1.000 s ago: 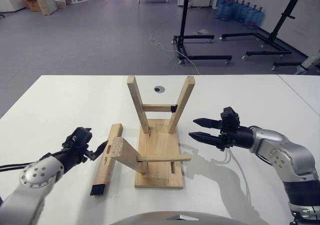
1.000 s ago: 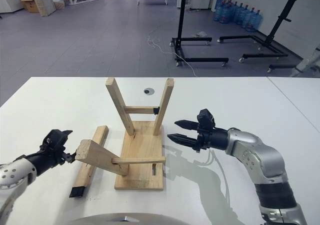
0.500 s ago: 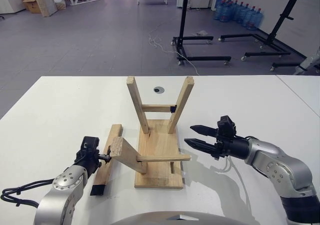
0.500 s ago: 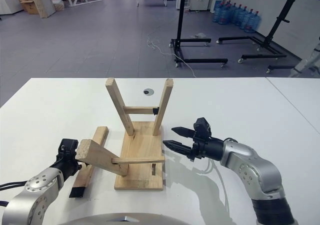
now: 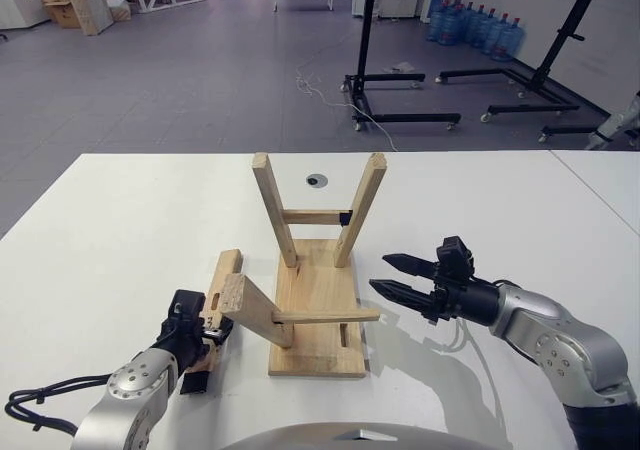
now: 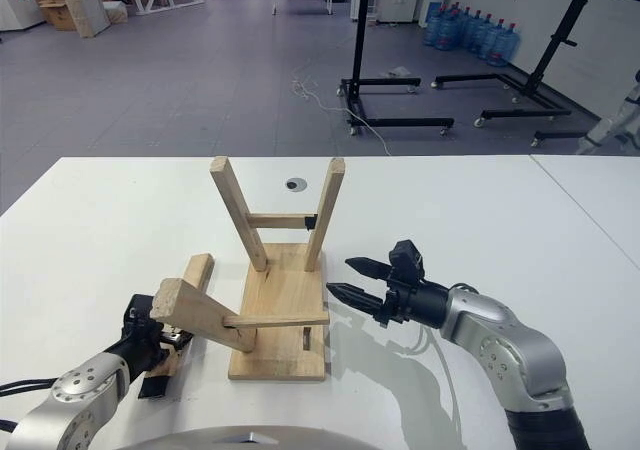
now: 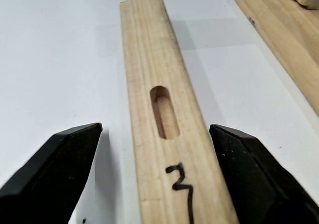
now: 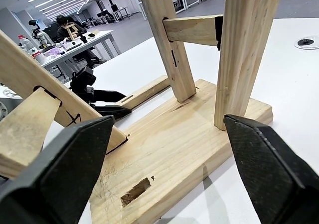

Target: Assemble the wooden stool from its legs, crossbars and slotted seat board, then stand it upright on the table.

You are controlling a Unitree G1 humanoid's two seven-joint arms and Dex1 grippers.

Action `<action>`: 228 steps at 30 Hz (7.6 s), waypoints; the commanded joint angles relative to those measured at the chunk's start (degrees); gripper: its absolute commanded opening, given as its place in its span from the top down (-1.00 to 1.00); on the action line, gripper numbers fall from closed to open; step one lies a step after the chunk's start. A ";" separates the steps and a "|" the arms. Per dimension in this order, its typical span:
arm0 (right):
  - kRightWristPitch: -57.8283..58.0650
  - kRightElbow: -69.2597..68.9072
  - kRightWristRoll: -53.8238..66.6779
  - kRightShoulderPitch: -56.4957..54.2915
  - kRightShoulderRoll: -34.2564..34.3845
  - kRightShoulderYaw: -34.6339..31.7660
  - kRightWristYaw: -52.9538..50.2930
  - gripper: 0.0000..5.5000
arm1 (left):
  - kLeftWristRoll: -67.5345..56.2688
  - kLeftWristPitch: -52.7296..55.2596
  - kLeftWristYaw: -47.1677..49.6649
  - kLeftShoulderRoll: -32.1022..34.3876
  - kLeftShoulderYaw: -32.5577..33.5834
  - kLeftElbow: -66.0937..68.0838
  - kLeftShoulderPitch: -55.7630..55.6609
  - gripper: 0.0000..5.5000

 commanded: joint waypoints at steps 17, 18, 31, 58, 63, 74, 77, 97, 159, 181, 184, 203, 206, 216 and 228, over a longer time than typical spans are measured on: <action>-2.17 2.49 0.30 -4.48 1.65 0.13 -0.93 -0.47 | -1.97 -13.79 -5.43 4.07 11.92 5.64 -6.51 0.25; -2.24 2.68 0.35 -4.81 1.75 0.13 -0.92 -0.47 | -2.11 -15.06 -6.22 4.78 12.77 5.76 -7.06 0.25; 7.18 7.31 27.28 -21.60 8.21 -4.93 -0.26 -0.47 | -44.46 -19.75 -38.11 13.84 14.53 -0.23 -20.15 0.25; 0.22 11.95 17.58 -27.69 22.67 5.64 3.43 0.22 | -41.10 -12.79 -52.37 16.71 0.91 16.02 -35.97 0.25; -2.65 12.31 15.88 -28.37 23.66 4.95 3.73 0.23 | -43.60 -10.27 -50.94 16.09 1.91 16.59 -36.24 0.25; 2.88 9.15 22.73 -28.03 11.14 -5.70 5.87 0.25 | -46.49 -10.13 -43.85 16.33 11.74 13.15 -27.30 -0.25; 6.32 9.86 23.56 -24.86 0.68 -11.53 9.98 0.25 | -48.84 -11.57 -41.52 15.04 18.82 9.58 -20.00 -0.25; -3.01 5.01 7.40 -8.43 -6.04 -1.34 22.61 0.25 | -56.23 -13.36 -32.64 12.68 27.65 8.54 -11.52 -0.25; -12.94 -5.13 -6.88 -18.54 -5.17 12.51 15.04 0.26 | -45.05 -17.87 -29.73 10.94 13.53 3.99 -11.30 -0.25; -1.79 -12.15 -9.02 -24.81 -2.64 16.46 4.38 0.26 | -32.06 -20.71 -28.03 11.23 10.22 18.32 -5.78 -0.25; -2.05 -11.51 -8.72 -25.05 -2.91 16.07 4.16 0.26 | -28.92 -19.03 -27.88 11.06 7.26 22.50 -7.77 -0.25; -4.10 -5.61 -11.69 -26.78 -3.19 20.79 9.15 0.26 | -8.84 -20.98 -25.07 7.89 -10.43 34.66 -19.31 -0.25; -4.92 -3.44 -13.14 -26.06 -2.84 22.67 9.26 0.26 | -8.14 -20.76 -25.10 7.95 -11.20 34.01 -19.43 -0.25; -8.13 7.45 -18.29 -20.94 -1.02 31.77 10.31 0.26 | -7.81 -20.42 -25.77 8.62 -11.50 33.51 -18.66 -0.25; -14.57 19.85 -20.19 -14.18 -2.65 34.12 12.77 0.26 | -8.32 -19.20 -26.91 10.87 -11.23 32.56 -18.37 -0.25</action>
